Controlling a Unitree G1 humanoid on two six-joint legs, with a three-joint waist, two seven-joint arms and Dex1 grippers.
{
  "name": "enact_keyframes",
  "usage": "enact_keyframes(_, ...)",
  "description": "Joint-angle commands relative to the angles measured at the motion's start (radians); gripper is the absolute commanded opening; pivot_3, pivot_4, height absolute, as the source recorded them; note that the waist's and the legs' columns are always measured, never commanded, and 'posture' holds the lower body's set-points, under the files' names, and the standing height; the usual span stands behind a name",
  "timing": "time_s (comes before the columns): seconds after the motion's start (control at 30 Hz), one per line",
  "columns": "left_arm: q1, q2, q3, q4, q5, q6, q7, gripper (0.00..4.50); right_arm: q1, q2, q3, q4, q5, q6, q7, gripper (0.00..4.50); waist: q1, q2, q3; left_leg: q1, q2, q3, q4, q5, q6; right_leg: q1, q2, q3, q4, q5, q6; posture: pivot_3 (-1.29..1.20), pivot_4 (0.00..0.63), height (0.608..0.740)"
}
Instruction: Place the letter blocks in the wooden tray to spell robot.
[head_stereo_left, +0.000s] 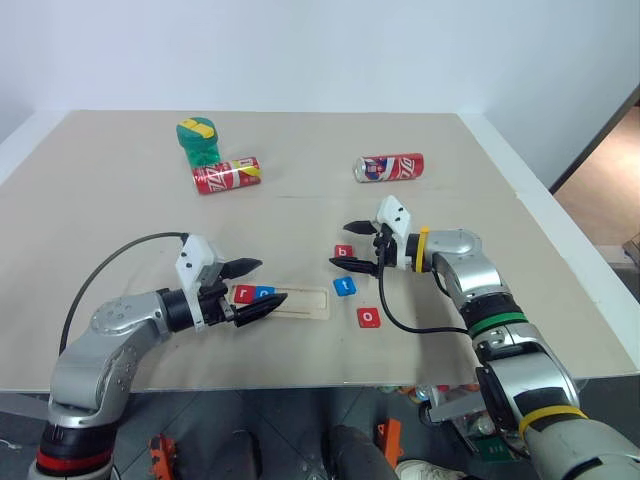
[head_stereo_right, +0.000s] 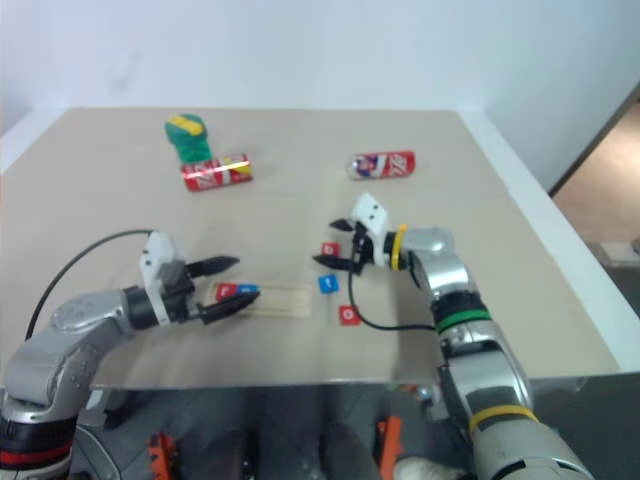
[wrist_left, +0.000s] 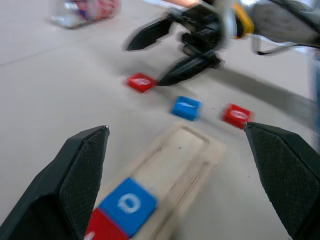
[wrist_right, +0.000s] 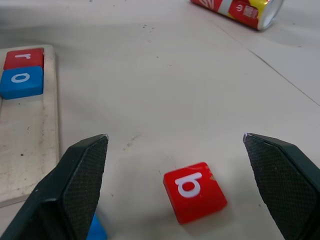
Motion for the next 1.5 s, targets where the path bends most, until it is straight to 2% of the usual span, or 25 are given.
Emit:
enact_keyframes(0.03,0.044,-0.003,0.002,-0.084,-0.001,-0.022,0.067,4.48,-0.077,0.013,-0.012,0.129,-0.037,-0.071,-0.027,4.5,-0.005,0.0,0.0,0.0,0.0,0.001,0.0,0.0,0.0,0.0,0.0,0.0,0.0,0.0,0.0,0.0,0.15,0.74)
enact_keyframes(0.17,0.077,0.005,-0.017,-0.125,-0.007,-0.019,0.112,4.48,-0.109,0.017,-0.006,0.249,-0.085,-0.131,-0.045,4.5,-0.007,0.0,0.0,0.001,0.0,0.0,0.0,0.0,0.0,0.0,0.0,0.0,0.0,0.0,0.0,0.0,0.15,0.74)
enact_keyframes(0.2,0.078,0.004,-0.019,-0.13,-0.01,-0.015,0.125,4.5,-0.112,0.017,-0.005,0.266,-0.096,-0.14,-0.051,4.24,-0.007,0.0,0.0,0.001,0.0,0.0,0.0,0.0,0.0,0.0,0.0,0.0,0.0,0.0,0.0,0.0,0.15,0.74)
enact_keyframes(0.27,0.081,0.005,-0.023,-0.135,-0.016,-0.011,0.143,4.5,-0.118,0.02,-0.008,0.292,-0.108,-0.148,-0.052,4.24,-0.01,0.0,0.0,0.001,-0.001,0.0,-0.001,0.0,0.0,0.0,0.0,0.001,0.0,0.0,-0.001,0.0,0.15,0.74)
enact_keyframes(0.57,0.08,0.01,-0.082,-0.136,-0.001,-0.029,0.164,4.5,-0.127,0.054,-0.021,0.321,-0.119,-0.14,-0.083,4.24,-0.013,0.0,0.0,0.002,0.0,0.0,-0.001,0.0,0.0,0.001,0.0,0.001,0.0,0.0,0.0,0.0,0.15,0.74)
enact_keyframes(0.97,0.076,0.025,-0.1,-0.126,-0.018,-0.035,0.167,4.5,-0.107,0.065,-0.043,0.306,-0.117,-0.056,-0.113,4.24,-0.016,0.0,0.0,0.005,0.0,0.001,-0.001,0.0,0.0,0.003,0.0,0.001,0.0,0.0,0.0,0.0,0.15,0.74)
enact_keyframes(1.33,0.119,0.025,-0.091,-0.118,0.009,-0.087,0.178,4.5,-0.082,0.079,-0.06,0.196,-0.095,0.029,-0.122,4.24,-0.018,0.0,0.0,0.006,0.0,0.001,-0.001,0.001,0.001,0.004,0.0,0.002,0.0,0.0,-0.002,0.0,0.15,0.74)
enact_keyframes(1.5,0.129,0.034,-0.085,-0.12,0.009,-0.095,0.177,4.5,-0.032,0.057,-0.057,-0.053,-0.071,0.138,-0.11,4.24,-0.019,0.0,0.0,0.006,0.0,0.001,-0.001,0.001,0.001,0.003,0.0,0.002,0.0,-0.001,-0.004,0.0,0.15,0.74)
